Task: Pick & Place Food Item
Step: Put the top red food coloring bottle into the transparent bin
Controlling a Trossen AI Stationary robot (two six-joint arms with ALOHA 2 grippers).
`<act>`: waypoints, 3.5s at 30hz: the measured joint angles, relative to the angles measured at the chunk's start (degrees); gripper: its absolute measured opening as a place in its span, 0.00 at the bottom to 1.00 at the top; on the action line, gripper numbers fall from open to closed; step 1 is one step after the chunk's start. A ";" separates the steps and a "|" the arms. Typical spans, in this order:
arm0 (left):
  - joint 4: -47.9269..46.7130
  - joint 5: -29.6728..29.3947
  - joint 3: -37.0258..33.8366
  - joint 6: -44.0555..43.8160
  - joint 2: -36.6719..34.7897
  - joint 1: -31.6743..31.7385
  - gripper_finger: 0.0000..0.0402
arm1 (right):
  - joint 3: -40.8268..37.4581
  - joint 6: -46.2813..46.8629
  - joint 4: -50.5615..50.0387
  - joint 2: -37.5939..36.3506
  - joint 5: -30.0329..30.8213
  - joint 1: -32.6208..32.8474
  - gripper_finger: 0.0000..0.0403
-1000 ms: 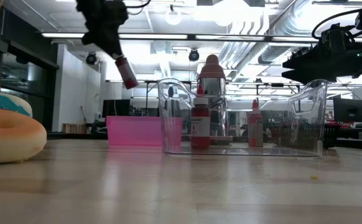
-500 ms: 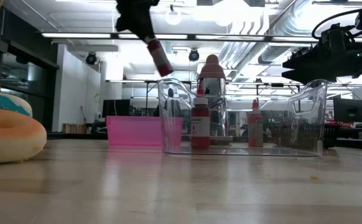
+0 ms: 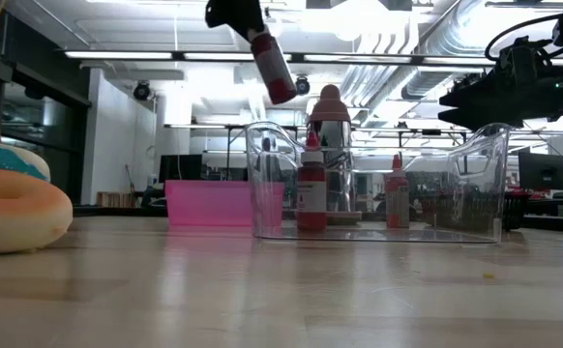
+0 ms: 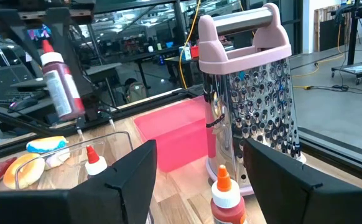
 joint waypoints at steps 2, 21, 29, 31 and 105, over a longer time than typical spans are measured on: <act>-0.03 0.05 0.83 -0.09 0.85 -0.79 0.27 | 0.01 0.00 0.00 0.00 0.01 -0.01 0.56; 0.75 -3.13 1.36 0.16 4.22 -6.71 0.27 | 0.01 0.00 0.00 0.00 0.01 -0.01 0.56; 1.77 1.08 1.33 2.76 9.88 -4.17 0.27 | 0.01 0.00 0.04 0.04 0.01 0.01 0.56; 1.75 1.97 1.33 2.77 11.46 -3.66 0.27 | 0.00 0.00 0.04 0.04 0.01 0.01 0.56; 1.24 8.07 3.17 5.63 22.40 0.35 0.43 | -0.01 0.00 0.02 0.04 -0.01 0.00 0.56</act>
